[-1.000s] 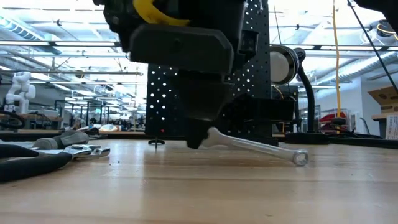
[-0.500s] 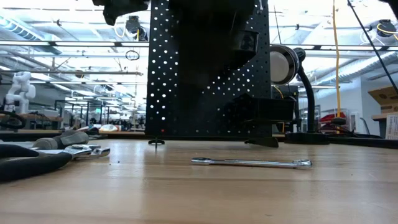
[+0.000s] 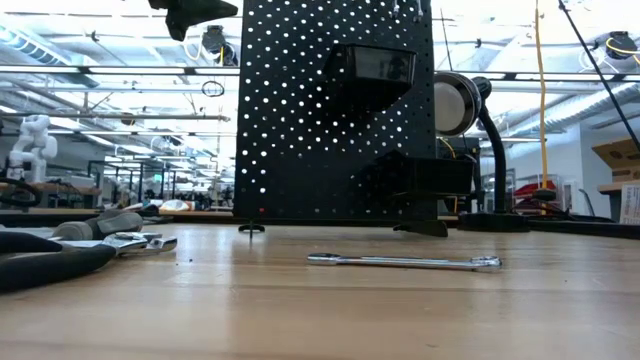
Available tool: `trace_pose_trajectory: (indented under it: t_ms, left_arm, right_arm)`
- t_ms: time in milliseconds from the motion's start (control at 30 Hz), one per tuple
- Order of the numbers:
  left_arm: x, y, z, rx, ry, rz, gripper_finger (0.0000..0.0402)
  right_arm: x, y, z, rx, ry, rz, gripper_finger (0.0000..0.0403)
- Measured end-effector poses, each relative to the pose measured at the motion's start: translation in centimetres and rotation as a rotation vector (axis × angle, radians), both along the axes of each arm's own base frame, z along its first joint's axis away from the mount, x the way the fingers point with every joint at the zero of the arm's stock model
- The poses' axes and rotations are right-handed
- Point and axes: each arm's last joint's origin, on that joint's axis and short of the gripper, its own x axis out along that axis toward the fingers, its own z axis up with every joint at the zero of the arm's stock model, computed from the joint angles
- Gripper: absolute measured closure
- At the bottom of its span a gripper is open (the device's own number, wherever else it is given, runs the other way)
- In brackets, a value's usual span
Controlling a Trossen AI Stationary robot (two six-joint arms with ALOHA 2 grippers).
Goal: Hang tools onto peg board
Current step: Remove the right silver wrench from the black pegboard
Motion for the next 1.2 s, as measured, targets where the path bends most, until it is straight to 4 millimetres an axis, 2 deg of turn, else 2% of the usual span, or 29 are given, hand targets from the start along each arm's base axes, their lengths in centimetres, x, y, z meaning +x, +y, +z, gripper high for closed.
trace_pose_trajectory:
  t_ms: [100,233,400,533,700,1000,1200]
  left_arm:
    - [0.0,0.0,0.0,0.0,0.0,0.0,0.0196]
    - [0.0,0.0,0.0,0.0,0.0,0.003,0.0196]
    - [0.0,0.0,0.0,0.008,0.003,0.003,0.0196]
    - [0.0,0.0,0.0,0.025,0.009,0.001,0.0196]
    - [0.0,0.0,0.0,0.035,0.011,0.004,0.0196]
    - [0.0,0.0,0.0,0.033,0.01,0.005,0.0196]
    - [0.0,0.0,0.0,0.029,0.009,0.005,0.0196]
  right_arm:
    - [-2.4,-1.7,3.6,-0.058,-0.158,-0.086,0.0216]
    - [-5.3,-4.5,7.3,-0.003,-0.267,-0.136,0.0232]
    - [-8.9,-8.8,9.6,0.067,-0.297,-0.213,0.0254]
    - [-10.8,-11.2,10.8,0.185,-0.29,-0.212,0.0257]
    - [-11.4,-12.9,11.3,0.232,-0.287,-0.24,0.0241]
    - [-10.9,-17.0,10.4,0.341,-0.207,-0.325,0.0234]
    - [-11.4,-17.5,9.7,0.386,-0.176,-0.33,0.0234]
